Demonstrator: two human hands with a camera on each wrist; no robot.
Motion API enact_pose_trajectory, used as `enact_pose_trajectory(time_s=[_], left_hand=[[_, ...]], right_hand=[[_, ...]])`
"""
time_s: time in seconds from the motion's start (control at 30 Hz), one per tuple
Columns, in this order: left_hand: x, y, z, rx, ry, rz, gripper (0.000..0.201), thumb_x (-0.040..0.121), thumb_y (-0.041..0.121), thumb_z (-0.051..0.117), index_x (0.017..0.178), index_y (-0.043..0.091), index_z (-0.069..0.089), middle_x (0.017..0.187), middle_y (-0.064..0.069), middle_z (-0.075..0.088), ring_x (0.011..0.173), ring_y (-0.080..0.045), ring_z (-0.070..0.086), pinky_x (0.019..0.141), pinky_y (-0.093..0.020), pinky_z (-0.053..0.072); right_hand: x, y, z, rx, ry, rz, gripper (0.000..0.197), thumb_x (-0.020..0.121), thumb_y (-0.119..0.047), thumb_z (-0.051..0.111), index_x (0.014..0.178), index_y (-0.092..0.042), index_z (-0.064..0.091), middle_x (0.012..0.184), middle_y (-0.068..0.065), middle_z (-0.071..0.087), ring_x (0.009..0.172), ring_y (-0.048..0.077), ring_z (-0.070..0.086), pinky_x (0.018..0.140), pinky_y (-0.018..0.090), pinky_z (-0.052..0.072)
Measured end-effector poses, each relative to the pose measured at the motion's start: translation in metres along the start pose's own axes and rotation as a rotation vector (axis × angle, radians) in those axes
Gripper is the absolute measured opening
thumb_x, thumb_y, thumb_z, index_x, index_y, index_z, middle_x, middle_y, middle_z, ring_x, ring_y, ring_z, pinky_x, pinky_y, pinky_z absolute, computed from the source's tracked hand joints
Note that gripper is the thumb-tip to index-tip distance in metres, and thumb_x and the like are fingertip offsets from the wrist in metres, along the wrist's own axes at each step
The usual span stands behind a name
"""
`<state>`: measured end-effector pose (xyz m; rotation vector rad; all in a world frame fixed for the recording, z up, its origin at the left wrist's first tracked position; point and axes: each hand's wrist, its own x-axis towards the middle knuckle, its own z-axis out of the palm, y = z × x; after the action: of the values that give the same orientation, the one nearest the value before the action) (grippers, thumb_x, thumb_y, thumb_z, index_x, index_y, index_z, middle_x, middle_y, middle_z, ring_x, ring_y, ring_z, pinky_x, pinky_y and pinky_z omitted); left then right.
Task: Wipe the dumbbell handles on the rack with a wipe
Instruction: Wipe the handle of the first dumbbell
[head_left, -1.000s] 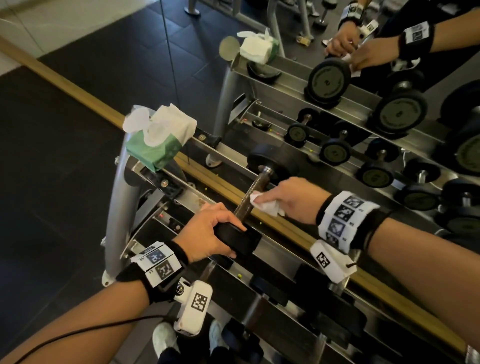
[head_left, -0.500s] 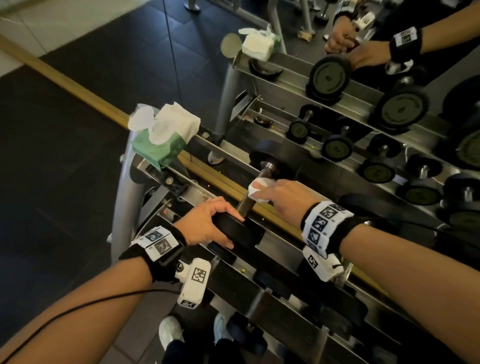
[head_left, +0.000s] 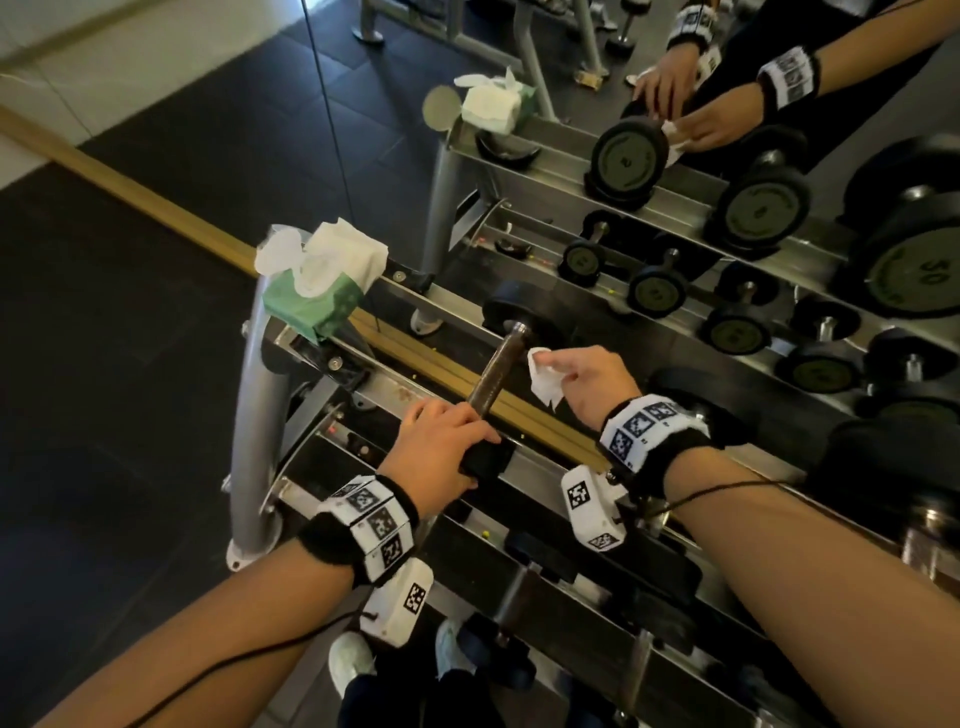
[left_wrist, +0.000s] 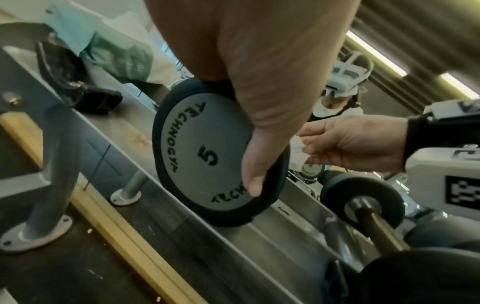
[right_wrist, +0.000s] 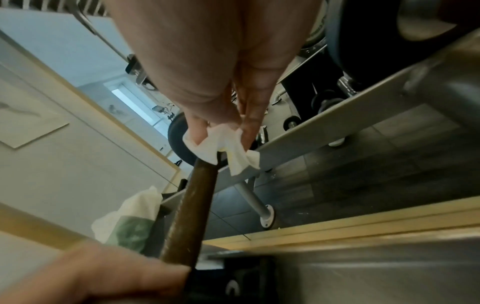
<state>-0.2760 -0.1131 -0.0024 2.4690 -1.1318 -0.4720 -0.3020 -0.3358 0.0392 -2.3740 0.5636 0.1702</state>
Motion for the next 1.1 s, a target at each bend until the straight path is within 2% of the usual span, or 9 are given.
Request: enact_pose_trajectory(time_s=[0.1, 0.2, 0.3, 0.37, 0.6, 0.73, 0.9, 1.0, 1.1], left_hand=[[0.003, -0.001, 0.004, 0.039, 0.029, 0.002, 0.053, 0.072, 0.034, 0.080, 0.119, 0.038, 0.057, 0.118, 0.011, 0.049, 0.116, -0.017, 0.038, 0.114, -0.043, 0.021], [0.006, -0.005, 0.004, -0.018, 0.055, -0.038, 0.048, 0.065, 0.036, 0.082, 0.108, 0.039, 0.060, 0.107, 0.015, 0.047, 0.111, -0.015, 0.041, 0.109, -0.042, 0.023], [0.007, -0.013, 0.000, -0.141, 0.088, -0.046, 0.045, 0.060, 0.037, 0.086, 0.100, 0.041, 0.064, 0.101, 0.020, 0.048, 0.104, -0.012, 0.041, 0.103, -0.041, 0.028], [0.007, -0.019, -0.001, -0.225, 0.095, -0.047, 0.046, 0.055, 0.036, 0.089, 0.095, 0.041, 0.066, 0.097, 0.020, 0.051, 0.100, -0.011, 0.042, 0.095, -0.040, 0.034], [0.008, -0.038, 0.000, -0.478, 0.069, -0.086, 0.051, 0.047, 0.028, 0.094, 0.091, 0.038, 0.069, 0.098, 0.014, 0.056, 0.098, -0.008, 0.045, 0.091, -0.041, 0.043], [0.007, -0.042, 0.001, -0.533, 0.057, -0.086, 0.051, 0.050, 0.028, 0.093, 0.094, 0.039, 0.069, 0.101, 0.013, 0.056, 0.101, -0.009, 0.046, 0.092, -0.041, 0.043], [0.006, -0.043, 0.000, -0.541, 0.009, -0.084, 0.051, 0.056, 0.027, 0.090, 0.099, 0.043, 0.066, 0.105, 0.016, 0.053, 0.104, -0.007, 0.043, 0.094, -0.039, 0.042], [0.010, -0.042, -0.005, -0.526, -0.023, -0.064, 0.051, 0.057, 0.026, 0.091, 0.099, 0.042, 0.068, 0.104, 0.015, 0.053, 0.105, -0.007, 0.044, 0.095, -0.037, 0.041], [0.012, -0.042, -0.008, -0.513, -0.035, -0.039, 0.050, 0.058, 0.024, 0.091, 0.100, 0.038, 0.069, 0.102, 0.014, 0.053, 0.103, -0.006, 0.045, 0.093, -0.032, 0.040]], right_hand=[[-0.004, 0.006, 0.013, 0.019, -0.070, 0.030, 0.040, 0.091, -0.001, 0.053, 0.120, -0.025, 0.067, 0.119, 0.006, 0.063, 0.107, 0.019, 0.058, 0.090, 0.019, 0.040], [-0.001, 0.012, 0.024, 0.031, -0.073, 0.016, 0.045, 0.089, 0.000, 0.055, 0.123, -0.027, 0.065, 0.119, 0.007, 0.064, 0.112, 0.024, 0.059, 0.096, 0.030, 0.045], [0.000, 0.012, 0.036, 0.039, 0.049, 0.033, 0.035, 0.084, -0.018, 0.069, 0.117, -0.030, 0.067, 0.095, -0.007, 0.061, 0.100, 0.017, 0.059, 0.081, 0.027, 0.042], [0.002, 0.011, 0.044, 0.051, 0.156, 0.042, 0.031, 0.080, -0.030, 0.074, 0.110, -0.028, 0.069, 0.088, -0.013, 0.058, 0.093, 0.010, 0.056, 0.081, 0.027, 0.040], [0.013, -0.009, 0.048, 0.031, 0.357, 0.029, 0.027, 0.091, -0.020, 0.059, 0.116, -0.024, 0.069, 0.106, -0.001, 0.073, 0.101, 0.019, 0.065, 0.090, 0.026, 0.045], [0.018, -0.019, 0.054, -0.024, 0.320, -0.116, 0.031, 0.095, -0.018, 0.054, 0.123, -0.023, 0.064, 0.104, 0.001, 0.073, 0.098, 0.019, 0.067, 0.093, 0.031, 0.051], [0.016, -0.017, 0.072, -0.024, 0.325, -0.238, 0.030, 0.091, -0.005, 0.056, 0.116, -0.015, 0.068, 0.123, -0.002, 0.061, 0.118, 0.014, 0.057, 0.105, 0.033, 0.045], [0.014, -0.013, 0.073, -0.052, 0.311, -0.241, 0.028, 0.092, -0.005, 0.056, 0.116, -0.013, 0.068, 0.117, -0.002, 0.058, 0.112, 0.014, 0.058, 0.102, 0.027, 0.044], [0.002, -0.009, 0.075, -0.046, 0.152, -0.243, 0.027, 0.093, -0.011, 0.055, 0.116, -0.018, 0.066, 0.108, -0.010, 0.055, 0.105, 0.009, 0.056, 0.100, 0.024, 0.043]])
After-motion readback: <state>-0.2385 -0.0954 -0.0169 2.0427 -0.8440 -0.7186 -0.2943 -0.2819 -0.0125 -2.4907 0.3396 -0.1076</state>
